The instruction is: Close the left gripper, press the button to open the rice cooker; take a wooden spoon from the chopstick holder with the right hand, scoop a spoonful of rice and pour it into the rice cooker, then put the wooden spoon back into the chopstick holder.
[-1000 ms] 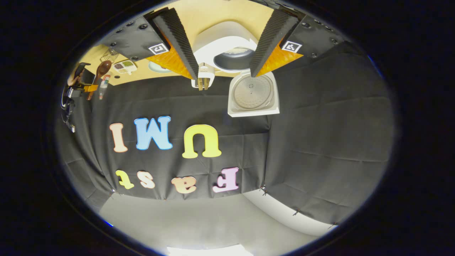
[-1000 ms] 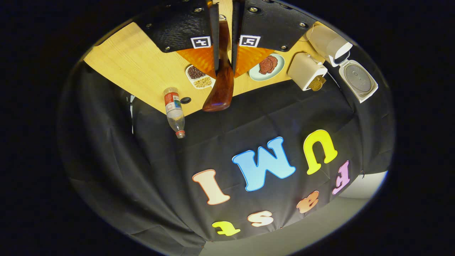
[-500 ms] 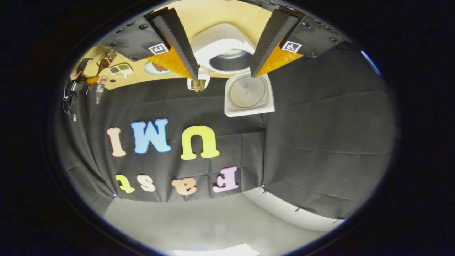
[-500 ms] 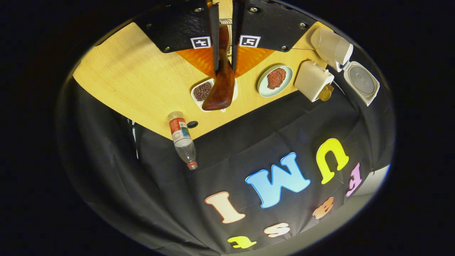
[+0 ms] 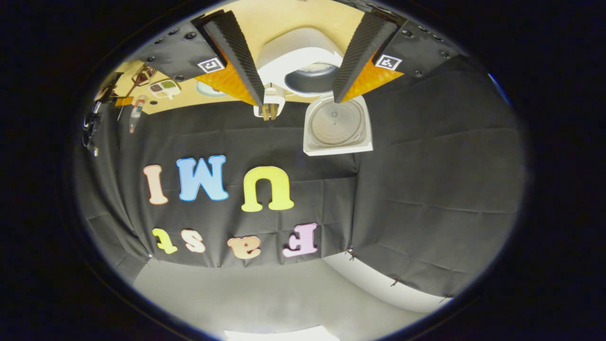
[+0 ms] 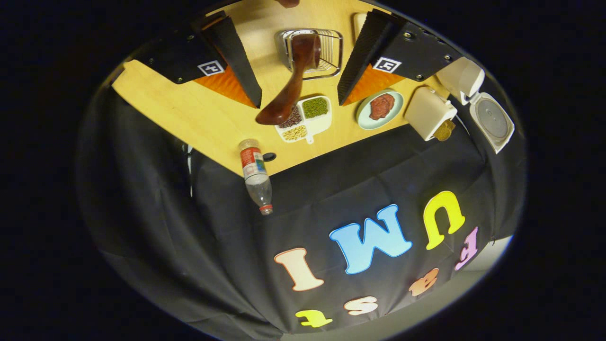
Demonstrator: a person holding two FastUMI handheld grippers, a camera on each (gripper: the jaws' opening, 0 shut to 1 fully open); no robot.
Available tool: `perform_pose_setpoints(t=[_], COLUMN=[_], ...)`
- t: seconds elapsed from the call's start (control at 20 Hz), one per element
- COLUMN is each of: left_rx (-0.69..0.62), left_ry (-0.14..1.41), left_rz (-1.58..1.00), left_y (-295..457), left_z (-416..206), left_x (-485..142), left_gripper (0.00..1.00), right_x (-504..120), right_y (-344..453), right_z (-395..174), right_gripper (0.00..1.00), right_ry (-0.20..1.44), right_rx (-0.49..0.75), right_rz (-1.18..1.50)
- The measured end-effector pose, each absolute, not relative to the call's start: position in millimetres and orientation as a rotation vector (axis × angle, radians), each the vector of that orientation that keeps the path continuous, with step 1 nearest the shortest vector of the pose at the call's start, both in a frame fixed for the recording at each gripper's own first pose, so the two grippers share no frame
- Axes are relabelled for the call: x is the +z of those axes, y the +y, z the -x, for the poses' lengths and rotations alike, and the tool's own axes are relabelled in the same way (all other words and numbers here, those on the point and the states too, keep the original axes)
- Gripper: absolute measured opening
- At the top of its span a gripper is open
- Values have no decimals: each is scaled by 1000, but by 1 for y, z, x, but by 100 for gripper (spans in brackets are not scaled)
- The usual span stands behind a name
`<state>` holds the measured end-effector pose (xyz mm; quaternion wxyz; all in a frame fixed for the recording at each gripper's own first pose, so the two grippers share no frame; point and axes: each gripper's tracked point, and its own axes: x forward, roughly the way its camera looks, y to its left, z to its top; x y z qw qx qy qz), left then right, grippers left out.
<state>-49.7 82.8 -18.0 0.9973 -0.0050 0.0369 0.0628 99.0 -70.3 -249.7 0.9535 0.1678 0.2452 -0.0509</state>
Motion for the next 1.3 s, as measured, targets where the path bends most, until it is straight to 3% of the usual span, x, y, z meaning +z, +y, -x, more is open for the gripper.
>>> perform_pose_setpoints(t=[0.35,0.4,0.45,0.5,0.55,0.65,0.8,1.3], left_rx=[97,98,97,98,102,117,135,181], left_ry=[66,65,61,57,52,38,30,-62], left_rz=[56,58,57,53,43,24,26,-56], left_y=[98,103,108,115,122,141,167,233], left_z=[14,7,-1,-8,-17,-36,-65,-169], left_x=[-24,-24,-22,-20,-17,-12,-4,52], left_gripper=[100,96,100,95,99,99,95,99], right_x=[-179,-168,-156,-147,-139,-124,-114,-112], right_y=[-76,-73,-70,-67,-65,-58,-57,-66], right_z=[-70,-65,-61,-56,-52,-43,-30,15], right_gripper=[98,98,98,93,98,98,98,98], right_ry=[385,360,336,315,297,265,236,206], right_rx=[-105,-96,-87,-83,-81,-73,-92,-245], right_rz=[-181,-173,-167,-161,-155,-135,-105,-153])
